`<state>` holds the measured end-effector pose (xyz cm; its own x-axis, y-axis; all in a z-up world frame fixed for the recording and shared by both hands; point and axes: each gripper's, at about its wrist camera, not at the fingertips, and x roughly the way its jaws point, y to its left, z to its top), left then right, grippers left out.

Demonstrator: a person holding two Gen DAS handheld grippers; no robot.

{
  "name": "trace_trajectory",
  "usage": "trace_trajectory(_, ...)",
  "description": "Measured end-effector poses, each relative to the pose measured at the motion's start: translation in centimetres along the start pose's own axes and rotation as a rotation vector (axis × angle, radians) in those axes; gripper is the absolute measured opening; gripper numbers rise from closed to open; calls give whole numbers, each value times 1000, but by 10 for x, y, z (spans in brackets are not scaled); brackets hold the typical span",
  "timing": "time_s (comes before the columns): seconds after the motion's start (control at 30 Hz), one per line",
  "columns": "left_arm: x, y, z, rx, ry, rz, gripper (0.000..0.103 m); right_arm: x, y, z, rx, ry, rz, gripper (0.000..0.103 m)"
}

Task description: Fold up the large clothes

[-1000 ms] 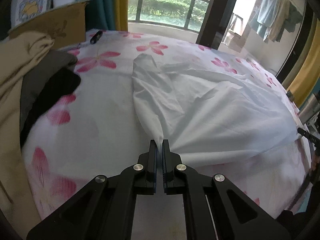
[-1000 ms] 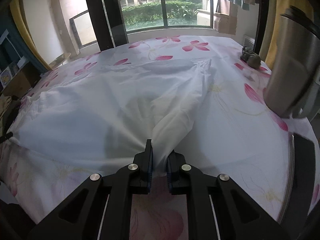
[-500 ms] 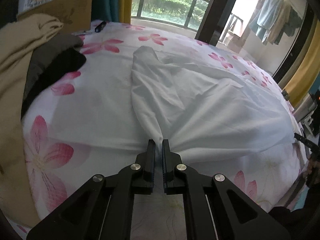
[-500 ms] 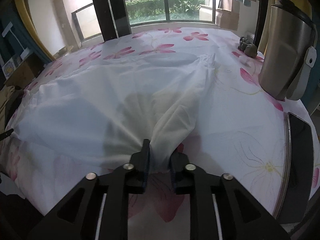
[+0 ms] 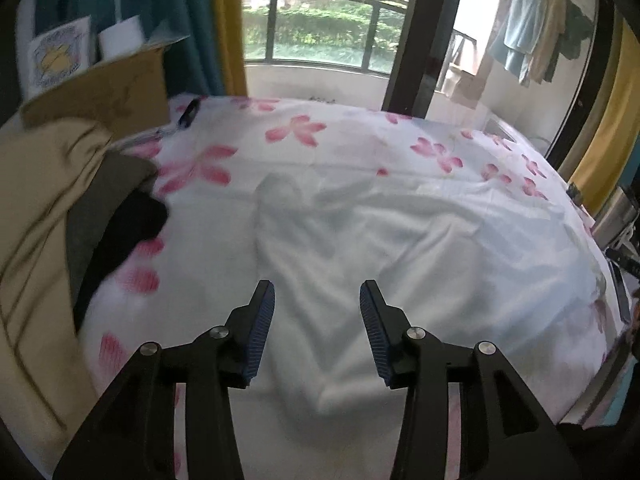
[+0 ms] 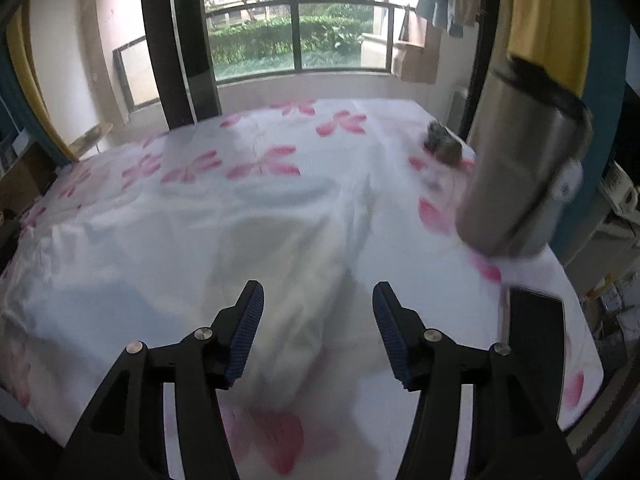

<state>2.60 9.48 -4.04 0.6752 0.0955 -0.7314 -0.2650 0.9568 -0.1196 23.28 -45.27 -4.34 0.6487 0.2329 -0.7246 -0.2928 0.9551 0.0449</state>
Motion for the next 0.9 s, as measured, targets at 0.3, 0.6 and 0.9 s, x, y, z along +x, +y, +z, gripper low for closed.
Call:
trace_trajectory(0.3,68,-37,45,85,44,-28,47,59,45,43,-101,51,96,57)
trace_trajectory(0.6,126,-47,64,116,183,-39,47,112,69,58,-174,169,157,57)
trace_trajectory(0.9,151,-39,91,162,195,-8,47,143,77,79,-233,239,159,61)
